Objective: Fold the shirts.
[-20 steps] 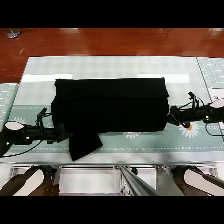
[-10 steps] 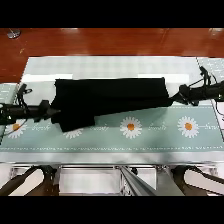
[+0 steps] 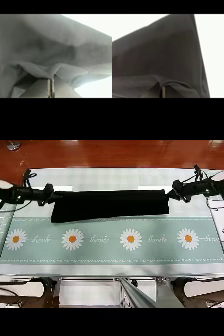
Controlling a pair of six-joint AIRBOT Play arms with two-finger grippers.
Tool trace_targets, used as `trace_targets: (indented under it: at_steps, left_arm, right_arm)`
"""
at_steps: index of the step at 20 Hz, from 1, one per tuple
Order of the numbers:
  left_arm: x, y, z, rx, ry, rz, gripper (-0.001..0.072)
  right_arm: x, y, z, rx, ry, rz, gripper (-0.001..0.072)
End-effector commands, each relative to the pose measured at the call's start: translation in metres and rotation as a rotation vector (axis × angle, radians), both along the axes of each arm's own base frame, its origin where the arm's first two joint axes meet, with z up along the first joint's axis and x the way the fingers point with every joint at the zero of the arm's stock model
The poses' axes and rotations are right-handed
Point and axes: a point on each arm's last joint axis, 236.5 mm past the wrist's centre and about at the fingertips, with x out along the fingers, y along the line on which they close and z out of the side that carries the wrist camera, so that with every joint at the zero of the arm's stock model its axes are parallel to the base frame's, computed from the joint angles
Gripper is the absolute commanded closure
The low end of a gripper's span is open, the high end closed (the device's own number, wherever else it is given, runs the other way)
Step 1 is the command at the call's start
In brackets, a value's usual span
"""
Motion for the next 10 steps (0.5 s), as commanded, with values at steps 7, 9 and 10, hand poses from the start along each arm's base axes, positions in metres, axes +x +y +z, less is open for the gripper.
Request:
trace_targets:
  at_steps: [7,9,10]
  left_arm:
    - [0.011,-0.004,-0.035,-0.038,0.14,-0.099,0.0006]
    - [-0.023,0.036,-0.031,0.019,0.274,-0.135,0.0007]
    - [-0.041,0.064,-0.03,0.07,0.344,-0.113,0.0007]
  right_arm:
    - [0.05,0.002,-0.01,0.004,-0.052,0.01,0.0094]
    - [0.049,-0.031,0.003,-0.046,-0.062,-0.007,0.0094]
    - [0.044,-0.051,0.004,-0.072,-0.05,-0.029,0.0094]
